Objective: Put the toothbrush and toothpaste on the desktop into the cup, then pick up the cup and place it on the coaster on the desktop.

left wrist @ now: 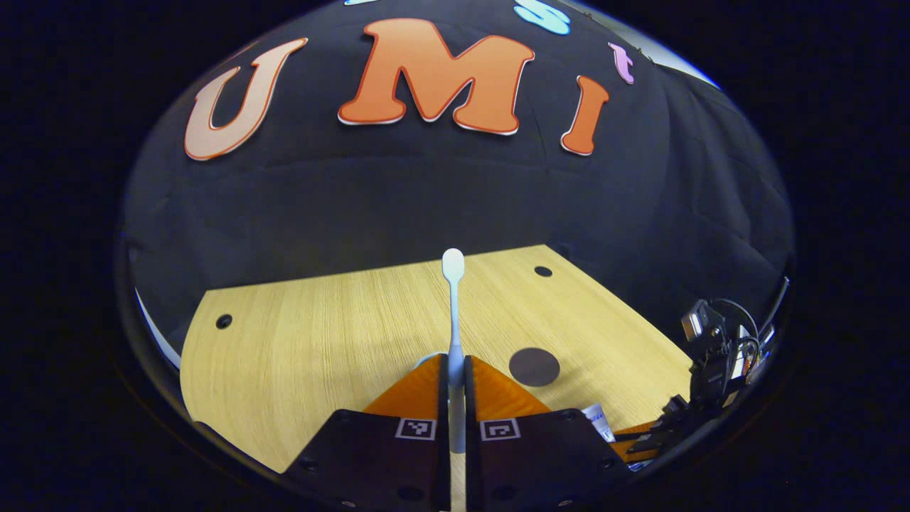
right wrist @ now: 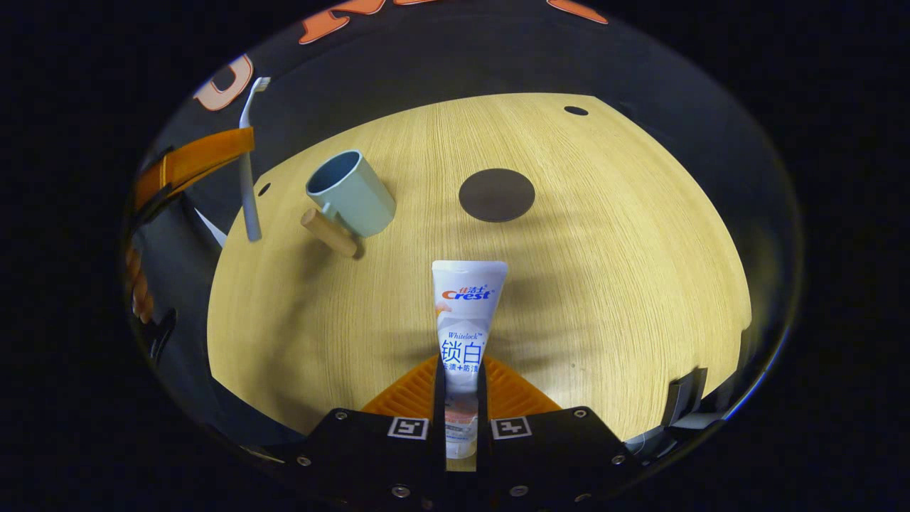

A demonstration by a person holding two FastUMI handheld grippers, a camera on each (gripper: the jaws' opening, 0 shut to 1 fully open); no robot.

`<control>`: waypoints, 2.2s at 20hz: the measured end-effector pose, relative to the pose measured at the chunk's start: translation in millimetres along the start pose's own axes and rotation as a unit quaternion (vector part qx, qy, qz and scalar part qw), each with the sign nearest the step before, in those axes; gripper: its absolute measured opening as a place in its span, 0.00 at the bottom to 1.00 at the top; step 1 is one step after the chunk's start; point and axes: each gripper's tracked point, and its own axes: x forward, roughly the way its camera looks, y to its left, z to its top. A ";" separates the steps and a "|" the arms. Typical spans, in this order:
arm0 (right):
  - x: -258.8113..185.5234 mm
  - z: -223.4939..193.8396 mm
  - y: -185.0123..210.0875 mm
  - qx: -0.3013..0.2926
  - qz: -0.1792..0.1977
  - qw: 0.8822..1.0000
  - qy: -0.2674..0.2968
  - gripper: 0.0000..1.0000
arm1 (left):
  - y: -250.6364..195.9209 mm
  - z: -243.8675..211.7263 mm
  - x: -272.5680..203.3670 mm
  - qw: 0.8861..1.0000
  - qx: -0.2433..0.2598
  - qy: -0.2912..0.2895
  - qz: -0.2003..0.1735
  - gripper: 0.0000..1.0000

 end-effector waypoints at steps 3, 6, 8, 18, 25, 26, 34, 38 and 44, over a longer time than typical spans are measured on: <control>0.4 -0.3 0.1 -0.004 0.003 1.000 0.000 0.18 | 2.1 19.4 13.9 0.999 0.008 -0.046 0.001 0.08; 2.5 -3.0 0.3 -0.022 0.004 1.000 0.006 0.18 | 7.1 46.5 20.2 0.995 -0.004 -0.097 0.016 0.08; 3.1 -2.5 -0.6 -0.030 0.014 0.999 0.008 0.18 | 13.6 57.6 18.8 0.991 -0.007 -0.128 0.031 0.08; -0.6 7.5 -3.6 -0.065 0.050 0.996 -0.020 0.18 | 25.8 36.2 60.1 0.990 -0.041 -0.117 0.062 0.08; -6.4 15.5 -2.8 -0.081 0.068 0.994 -0.039 0.18 | 18.5 -7.3 93.0 0.994 -0.048 -0.070 0.072 0.08; -9.7 18.5 -2.3 -0.084 0.069 0.993 -0.040 0.18 | 17.7 -11.8 95.2 0.994 -0.047 -0.065 0.072 0.08; -18.7 39.5 -1.5 -0.079 0.065 0.994 -0.047 0.18 | 15.0 -49.1 108.1 0.994 -0.069 -0.015 0.085 0.08; -21.6 50.5 -4.4 -0.081 0.059 0.994 -0.051 0.18 | 15.5 -56.4 108.9 0.994 -0.056 -0.001 0.091 0.08; -24.5 62.5 -2.7 -0.086 0.052 0.993 -0.055 0.18 | 19.0 -65.2 107.7 0.995 -0.034 0.014 0.096 0.10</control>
